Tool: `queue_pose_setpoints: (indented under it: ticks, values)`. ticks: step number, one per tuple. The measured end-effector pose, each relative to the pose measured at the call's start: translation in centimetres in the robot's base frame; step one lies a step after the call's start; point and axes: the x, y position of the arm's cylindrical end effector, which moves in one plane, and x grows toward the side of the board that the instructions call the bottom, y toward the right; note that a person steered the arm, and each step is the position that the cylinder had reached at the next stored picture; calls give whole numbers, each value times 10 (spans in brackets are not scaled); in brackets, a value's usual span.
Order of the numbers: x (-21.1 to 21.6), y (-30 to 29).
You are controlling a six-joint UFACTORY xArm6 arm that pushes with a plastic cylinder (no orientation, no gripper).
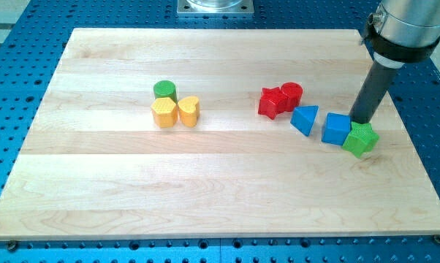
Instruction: Push the green star diagonally below the blue cube
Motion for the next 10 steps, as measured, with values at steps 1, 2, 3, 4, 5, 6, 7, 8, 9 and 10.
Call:
queue_pose_setpoints:
  ticks: [1, 2, 3, 4, 5, 6, 7, 8, 9, 10]
  values:
    - [20, 16]
    - [55, -16]
    - [27, -28]
    - [49, -81]
    - [80, -80]
    - [85, -93]
    - [101, -155]
    - [129, -101]
    - [123, -67]
    - [100, -107]
